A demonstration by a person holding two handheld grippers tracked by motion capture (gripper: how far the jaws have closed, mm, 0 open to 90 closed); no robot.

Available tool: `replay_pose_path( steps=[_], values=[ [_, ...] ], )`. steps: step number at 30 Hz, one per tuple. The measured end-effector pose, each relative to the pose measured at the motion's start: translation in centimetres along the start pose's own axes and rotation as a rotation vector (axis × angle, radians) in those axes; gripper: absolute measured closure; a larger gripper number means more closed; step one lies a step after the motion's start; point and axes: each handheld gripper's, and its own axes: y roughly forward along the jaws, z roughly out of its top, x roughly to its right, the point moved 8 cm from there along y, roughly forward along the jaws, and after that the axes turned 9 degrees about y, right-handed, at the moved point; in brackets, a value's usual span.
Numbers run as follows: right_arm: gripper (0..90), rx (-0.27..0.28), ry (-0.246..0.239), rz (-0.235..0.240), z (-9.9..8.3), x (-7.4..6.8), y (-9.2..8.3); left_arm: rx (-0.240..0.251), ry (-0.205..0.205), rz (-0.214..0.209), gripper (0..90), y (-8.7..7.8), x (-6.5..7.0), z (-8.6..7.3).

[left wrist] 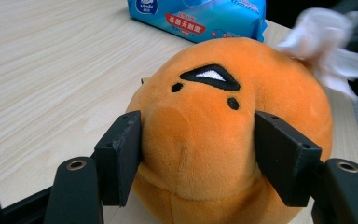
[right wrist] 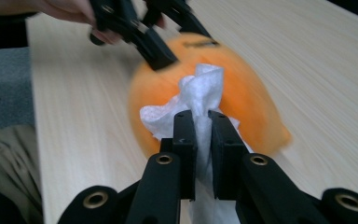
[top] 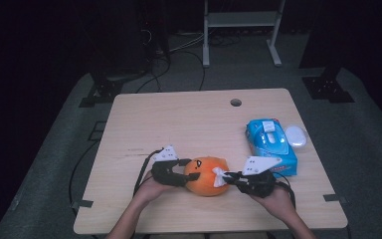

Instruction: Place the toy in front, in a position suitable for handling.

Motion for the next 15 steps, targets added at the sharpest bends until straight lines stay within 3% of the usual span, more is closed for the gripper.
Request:
replay_pose_path(
  steps=[4, 7, 11, 15],
  values=[
    [81.5, -0.023, -0.021, -0.004, 0.1, -0.3, 0.9, 0.000, 0.002, -0.003, 34.4, -0.1, 0.0, -0.1],
    [81.6, -0.028, 0.006, -0.027, -0.5, 1.0, 0.9, 0.001, 0.004, -0.007, 34.4, 0.0, 0.0, -0.1],
    [81.5, -0.029, 0.058, -0.093, -1.1, 3.2, 0.1, -0.001, 0.008, -0.008, 34.4, 0.0, 0.0, -0.1],
    [81.4, 0.044, 0.107, -0.032, 0.0, 2.8, 0.0, 0.001, 0.014, -0.010, 34.4, 0.1, 0.1, 0.0]
  ],
)
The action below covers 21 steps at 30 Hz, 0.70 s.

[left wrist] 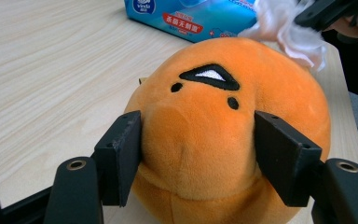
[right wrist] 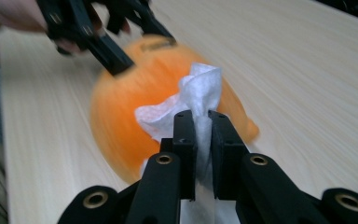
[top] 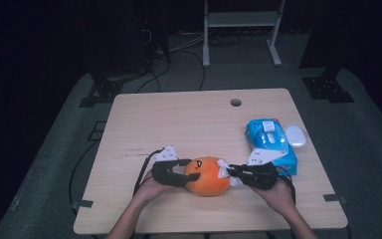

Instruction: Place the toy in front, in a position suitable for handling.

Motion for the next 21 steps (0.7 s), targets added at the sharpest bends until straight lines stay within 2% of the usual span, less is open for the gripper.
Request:
replay_pose_path(
  steps=[3, 5, 6, 9, 10, 12, 14, 17, 19, 21],
  values=[
    [81.4, 0.003, -0.004, 0.030, 0.3, -0.6, 0.8, -0.003, 0.005, -0.003, 34.4, -0.1, 0.0, -0.1],
    [81.4, -0.023, -0.009, 0.018, -0.2, -0.3, 1.3, -0.002, 0.008, -0.006, 34.4, -0.1, 0.1, -0.1],
    [81.4, -0.027, 0.005, 0.019, -0.5, 0.1, 1.4, 0.000, 0.010, -0.007, 34.5, 0.0, 0.2, 0.0],
    [81.5, -0.035, 0.034, -0.029, -0.8, 1.3, 1.1, -0.002, 0.019, -0.007, 34.4, 0.0, 0.3, 0.1],
    [81.4, -0.024, 0.046, -0.025, -0.7, 1.3, 1.0, -0.003, 0.023, -0.007, 34.4, 0.0, 0.3, 0.2],
    [81.3, 0.008, 0.047, 0.010, -0.1, 0.6, 0.8, -0.004, 0.030, -0.006, 34.4, 0.1, 0.4, 0.2],
    [81.3, 0.039, 0.034, 0.066, 0.6, -0.6, 0.8, -0.003, 0.033, -0.006, 34.3, 0.2, 0.5, 0.3],
    [81.4, 0.010, -0.002, 0.048, 0.5, -1.4, 1.5, -0.003, 0.033, -0.007, 34.2, 0.1, 0.5, 0.3],
    [81.5, -0.001, 0.017, 0.048, 0.0, -1.0, 2.0, -0.006, 0.032, -0.014, 32.1, 0.0, 0.7, 0.4],
    [81.5, -0.001, 0.041, 0.054, -0.2, -0.7, 1.9, -0.020, 0.017, -0.015, 23.3, -0.2, 0.7, 0.8]
  ],
)
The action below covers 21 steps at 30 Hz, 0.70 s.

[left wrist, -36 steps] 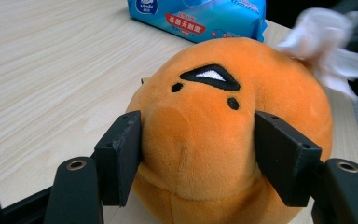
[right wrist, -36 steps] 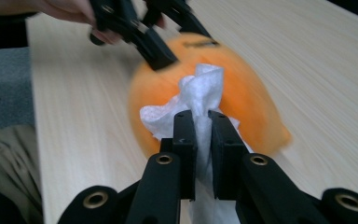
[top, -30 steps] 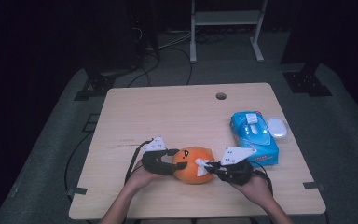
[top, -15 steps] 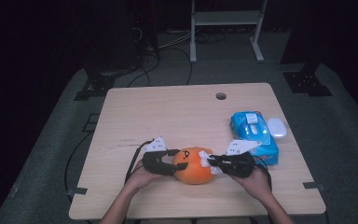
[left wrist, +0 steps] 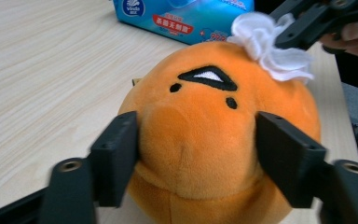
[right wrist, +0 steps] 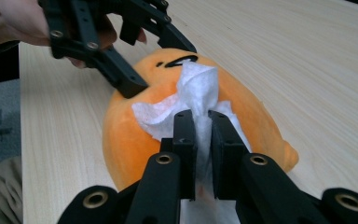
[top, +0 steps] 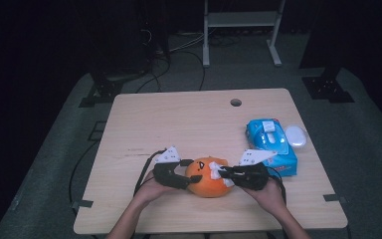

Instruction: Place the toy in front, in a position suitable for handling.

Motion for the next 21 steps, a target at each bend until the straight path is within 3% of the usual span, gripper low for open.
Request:
replay_pose_path(
  steps=[2, 6, 9, 14, 16, 19, 21],
  values=[
    [81.5, 0.003, 0.006, -0.009, 0.0, 0.2, -0.2, -0.010, -0.014, -0.013, 17.7, -0.2, 0.1, 0.2],
    [81.5, 0.001, 0.017, -0.015, 0.0, 0.4, -0.3, -0.020, -0.005, -0.054, 20.4, 0.0, 0.6, 0.1],
    [81.5, 0.007, 0.021, -0.021, 0.1, 0.4, -0.3, -0.021, 0.010, -0.033, 30.5, 0.0, 0.5, 0.2],
    [81.4, 0.033, -0.040, 0.026, 1.0, -1.8, 0.1, -0.013, 0.036, -0.012, 33.4, 0.5, 0.7, 0.4],
    [81.5, 0.013, -0.065, -0.005, 0.8, -2.0, 0.6, -0.025, 0.035, -0.011, 28.8, 0.3, 0.7, 0.5],
    [81.6, 0.015, -0.035, -0.004, 0.6, -1.4, 0.7, -0.024, 0.023, -0.056, 16.5, -0.2, 1.0, 0.9],
    [81.5, 0.019, -0.020, -0.015, 0.6, -0.9, 0.5, -0.041, 0.031, -0.073, 14.2, -0.2, 1.5, 0.9]
  ],
)
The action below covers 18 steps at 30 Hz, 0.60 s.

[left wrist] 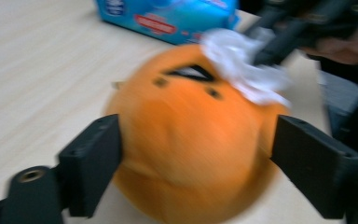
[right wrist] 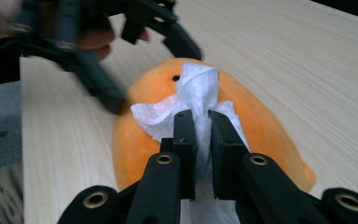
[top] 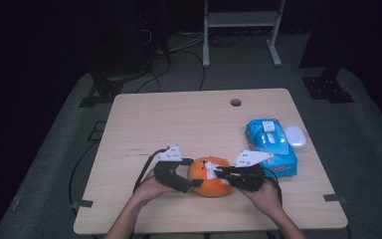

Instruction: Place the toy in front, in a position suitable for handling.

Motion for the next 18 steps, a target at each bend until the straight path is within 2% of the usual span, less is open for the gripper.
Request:
replay_pose_path(
  steps=[1, 2, 6, 8, 10, 11, 13, 15, 18],
  values=[
    [81.5, 0.001, 0.010, -0.005, 0.0, 0.2, -0.1, -0.014, 0.014, 0.011, 15.5, 0.2, 0.1, -0.1],
    [81.6, 0.003, 0.015, -0.009, 0.0, 0.4, -0.1, -0.030, 0.037, 0.039, 21.7, 0.3, 0.0, -0.2],
    [81.5, 0.007, 0.006, -0.035, 0.2, 0.2, -0.1, -0.022, 0.046, 0.063, 30.6, 0.6, -0.2, -0.2],
    [81.6, 0.022, -0.007, -0.016, 0.5, -0.6, -0.2, -0.014, 0.053, 0.065, 30.7, 0.6, -0.1, -0.1],
    [81.5, 0.027, -0.021, 0.027, 0.8, -1.9, 0.1, -0.018, 0.072, 0.063, 30.6, 0.9, 0.2, 0.0],
    [81.5, 0.023, -0.041, 0.032, 0.9, -2.4, 0.4, -0.029, 0.088, 0.067, 30.7, 1.0, 0.2, 0.0],
    [81.5, 0.001, -0.083, 0.016, 0.8, -2.9, 0.8, -0.040, 0.094, 0.071, 30.8, 0.9, 0.3, -0.2],
    [81.6, -0.002, -0.080, 0.007, 0.8, -2.5, 0.7, -0.034, 0.086, 0.069, 31.0, 0.9, 0.2, -0.4],
    [81.6, -0.002, -0.059, -0.057, 0.6, -0.4, 0.0, -0.019, 0.062, 0.066, 30.6, 0.8, -0.2, -0.6]
  ],
)
